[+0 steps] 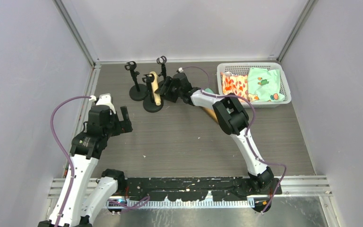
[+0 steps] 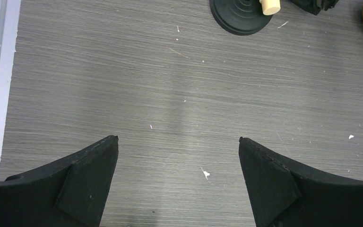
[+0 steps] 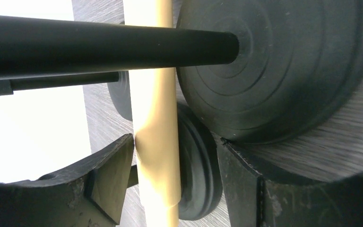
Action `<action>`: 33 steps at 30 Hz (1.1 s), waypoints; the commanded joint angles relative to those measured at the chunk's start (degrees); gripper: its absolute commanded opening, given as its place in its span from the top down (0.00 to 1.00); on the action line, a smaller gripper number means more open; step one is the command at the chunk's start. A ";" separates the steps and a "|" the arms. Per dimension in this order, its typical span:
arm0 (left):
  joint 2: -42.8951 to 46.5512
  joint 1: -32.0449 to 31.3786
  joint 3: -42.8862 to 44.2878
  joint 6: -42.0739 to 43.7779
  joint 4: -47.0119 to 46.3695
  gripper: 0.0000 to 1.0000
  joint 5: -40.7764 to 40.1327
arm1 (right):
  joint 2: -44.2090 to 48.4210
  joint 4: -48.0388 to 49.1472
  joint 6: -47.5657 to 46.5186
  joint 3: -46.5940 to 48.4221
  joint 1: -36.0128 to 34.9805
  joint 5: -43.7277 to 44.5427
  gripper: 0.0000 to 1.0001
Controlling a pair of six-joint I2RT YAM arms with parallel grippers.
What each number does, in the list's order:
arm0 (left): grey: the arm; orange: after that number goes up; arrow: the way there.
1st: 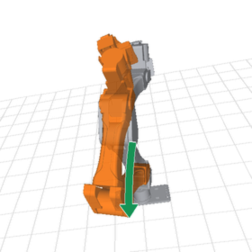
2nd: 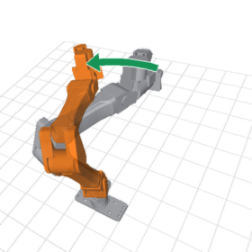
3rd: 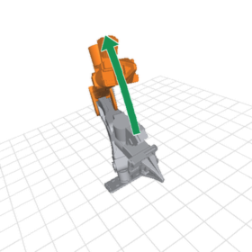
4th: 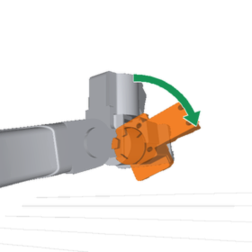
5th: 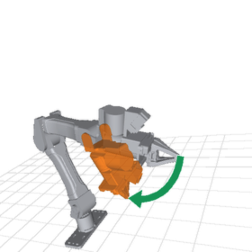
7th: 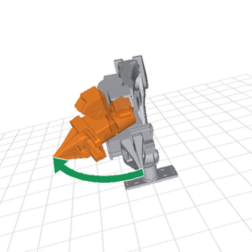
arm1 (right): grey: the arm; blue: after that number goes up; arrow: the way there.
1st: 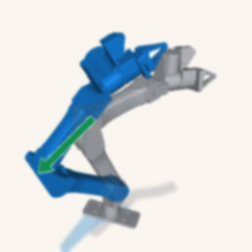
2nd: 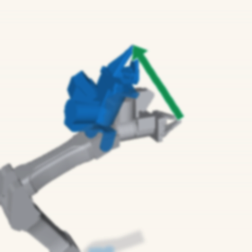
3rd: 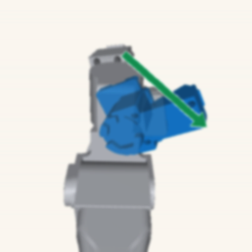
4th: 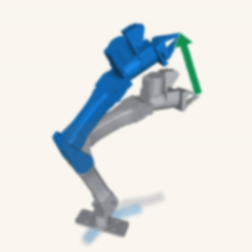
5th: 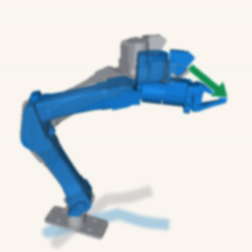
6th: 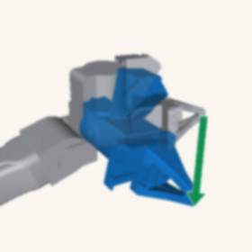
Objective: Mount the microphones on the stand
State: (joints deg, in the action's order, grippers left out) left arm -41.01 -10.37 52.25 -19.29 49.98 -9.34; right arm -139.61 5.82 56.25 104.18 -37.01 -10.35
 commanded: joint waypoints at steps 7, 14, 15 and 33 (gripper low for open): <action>-0.12 0.36 -0.09 -0.22 -1.81 0.01 0.99 | -3.34 2.07 3.03 4.60 -1.55 -1.47 0.42; -0.19 0.37 -0.13 -0.22 -1.81 0.01 1.17 | -4.11 1.45 2.91 5.44 -1.61 -1.75 0.49; -0.20 0.32 -0.13 -0.22 -1.81 0.01 1.19 | -3.97 1.58 2.79 5.36 -1.68 -1.84 0.51; -0.36 0.36 -0.12 -0.22 -1.81 0.01 1.08 | 16.77 -4.07 -13.49 -10.79 -3.60 -1.09 0.80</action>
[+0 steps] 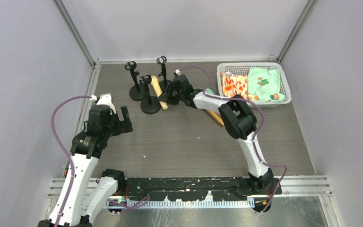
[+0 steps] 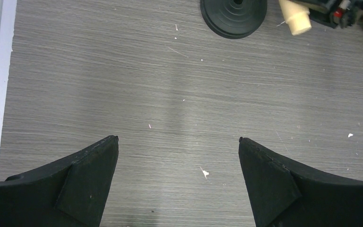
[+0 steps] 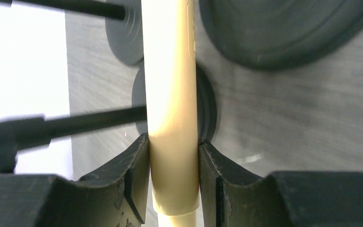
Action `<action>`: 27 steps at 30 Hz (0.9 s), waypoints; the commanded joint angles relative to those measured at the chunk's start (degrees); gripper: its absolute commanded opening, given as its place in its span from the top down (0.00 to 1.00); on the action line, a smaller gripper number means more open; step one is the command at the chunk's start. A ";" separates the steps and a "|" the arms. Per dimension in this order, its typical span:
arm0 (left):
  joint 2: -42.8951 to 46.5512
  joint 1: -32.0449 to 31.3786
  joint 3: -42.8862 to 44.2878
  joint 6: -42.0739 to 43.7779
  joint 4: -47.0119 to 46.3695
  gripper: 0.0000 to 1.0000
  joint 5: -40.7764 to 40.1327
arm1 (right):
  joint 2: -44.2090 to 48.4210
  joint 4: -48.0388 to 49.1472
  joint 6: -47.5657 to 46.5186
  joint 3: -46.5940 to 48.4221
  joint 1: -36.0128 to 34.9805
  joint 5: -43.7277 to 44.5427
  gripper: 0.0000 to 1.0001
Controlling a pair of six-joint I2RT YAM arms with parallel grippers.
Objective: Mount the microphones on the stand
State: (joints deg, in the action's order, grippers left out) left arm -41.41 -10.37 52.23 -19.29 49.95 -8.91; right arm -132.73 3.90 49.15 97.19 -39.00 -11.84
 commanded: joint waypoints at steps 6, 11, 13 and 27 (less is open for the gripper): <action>0.14 0.36 0.03 -0.31 -1.70 0.02 0.12 | 19.05 -12.03 -10.82 -13.69 -3.55 3.59 0.82; 1.07 0.38 0.10 -0.36 -1.70 0.02 -0.15 | 29.02 -20.04 -14.03 -22.32 -5.03 8.43 0.81; 1.79 0.40 0.09 -0.40 -1.78 0.02 -0.21 | 32.78 -23.49 -15.71 -25.49 -5.75 10.15 0.81; 4.91 0.36 -0.19 -0.49 -2.32 0.02 0.06 | 48.87 -44.26 -16.37 -41.59 -17.19 29.78 0.68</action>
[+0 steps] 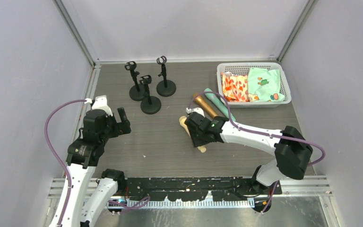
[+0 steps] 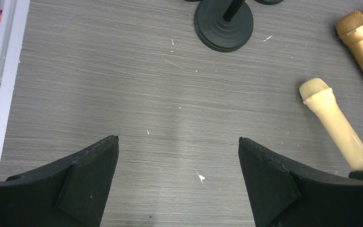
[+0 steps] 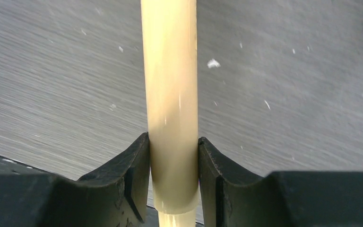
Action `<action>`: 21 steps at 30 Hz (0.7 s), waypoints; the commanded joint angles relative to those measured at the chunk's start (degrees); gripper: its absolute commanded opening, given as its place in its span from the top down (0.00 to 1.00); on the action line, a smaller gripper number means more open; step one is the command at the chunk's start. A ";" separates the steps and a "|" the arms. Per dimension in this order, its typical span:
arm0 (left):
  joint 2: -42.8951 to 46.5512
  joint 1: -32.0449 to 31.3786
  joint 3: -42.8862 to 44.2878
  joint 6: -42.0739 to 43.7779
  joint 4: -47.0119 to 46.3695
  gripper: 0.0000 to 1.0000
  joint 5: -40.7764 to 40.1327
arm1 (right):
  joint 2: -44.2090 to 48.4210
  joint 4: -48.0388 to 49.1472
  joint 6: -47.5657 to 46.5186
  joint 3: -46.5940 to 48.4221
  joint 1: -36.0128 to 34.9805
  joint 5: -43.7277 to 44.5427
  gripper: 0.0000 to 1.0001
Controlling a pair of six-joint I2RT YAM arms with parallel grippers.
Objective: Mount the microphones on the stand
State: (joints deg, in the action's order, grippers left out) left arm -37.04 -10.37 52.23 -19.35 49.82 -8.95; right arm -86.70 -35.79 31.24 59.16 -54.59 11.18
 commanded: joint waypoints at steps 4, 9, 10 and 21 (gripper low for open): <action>0.64 0.36 -0.20 -0.42 -2.27 0.02 0.36 | 3.42 -2.79 3.82 -7.36 -2.98 6.93 0.63; 1.09 0.35 -0.28 -0.39 -2.30 0.02 0.22 | 2.45 -0.31 5.44 -9.30 -4.10 7.27 0.54; 1.13 0.41 -0.25 -0.32 -2.24 0.02 0.09 | 2.07 0.30 5.50 -9.63 -4.13 7.02 0.51; 1.33 0.35 -0.45 -0.50 -2.55 0.02 0.25 | -1.07 3.64 5.99 -9.84 -4.19 5.88 0.23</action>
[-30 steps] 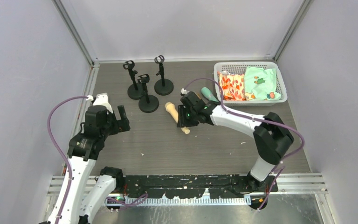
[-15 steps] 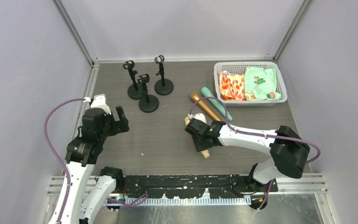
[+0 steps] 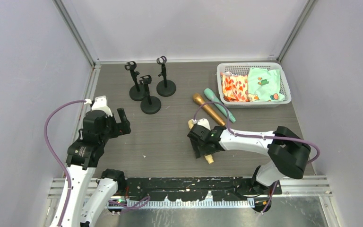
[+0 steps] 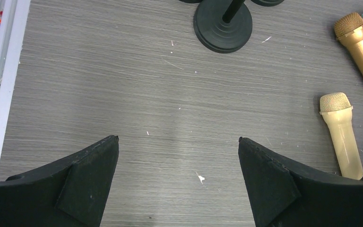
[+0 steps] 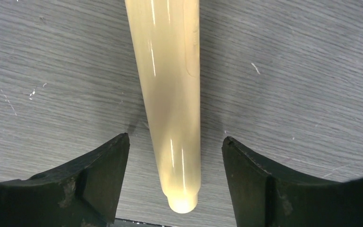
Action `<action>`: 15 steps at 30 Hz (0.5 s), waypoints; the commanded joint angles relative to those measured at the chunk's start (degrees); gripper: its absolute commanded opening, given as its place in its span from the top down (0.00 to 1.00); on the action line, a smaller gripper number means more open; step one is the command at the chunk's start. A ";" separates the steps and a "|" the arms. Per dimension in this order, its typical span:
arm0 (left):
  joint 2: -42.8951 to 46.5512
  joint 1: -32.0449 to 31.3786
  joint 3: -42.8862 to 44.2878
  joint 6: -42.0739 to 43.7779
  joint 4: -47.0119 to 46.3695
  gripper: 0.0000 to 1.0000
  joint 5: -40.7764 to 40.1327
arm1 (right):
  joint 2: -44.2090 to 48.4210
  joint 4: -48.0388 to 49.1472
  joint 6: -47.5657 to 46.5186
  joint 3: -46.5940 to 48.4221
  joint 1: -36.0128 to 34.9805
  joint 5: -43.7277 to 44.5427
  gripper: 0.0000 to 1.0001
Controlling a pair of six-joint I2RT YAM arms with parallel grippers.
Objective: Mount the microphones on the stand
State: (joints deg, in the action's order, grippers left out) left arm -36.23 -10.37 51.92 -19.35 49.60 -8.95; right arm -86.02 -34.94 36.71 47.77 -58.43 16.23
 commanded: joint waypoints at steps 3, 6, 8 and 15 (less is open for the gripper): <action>0.42 0.35 -0.24 -0.43 -2.42 0.02 0.65 | -4.35 1.86 -1.32 4.89 0.04 1.21 0.18; 0.20 0.35 -0.24 -0.42 -2.48 0.02 0.95 | -7.63 0.82 -3.33 8.72 1.68 0.58 0.17; 0.04 0.40 -0.24 -0.51 -2.49 0.02 1.03 | -9.68 0.94 -4.23 10.50 3.19 -0.91 0.17; 0.50 0.36 -0.18 -0.86 -2.06 0.00 -1.27 | -13.45 3.15 -6.20 13.58 10.01 -6.07 0.19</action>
State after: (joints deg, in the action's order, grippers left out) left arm -36.23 -10.37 51.68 -19.51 49.56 -8.99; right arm -98.28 -33.47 32.53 58.98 -51.92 12.43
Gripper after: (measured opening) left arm 0.996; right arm 0.823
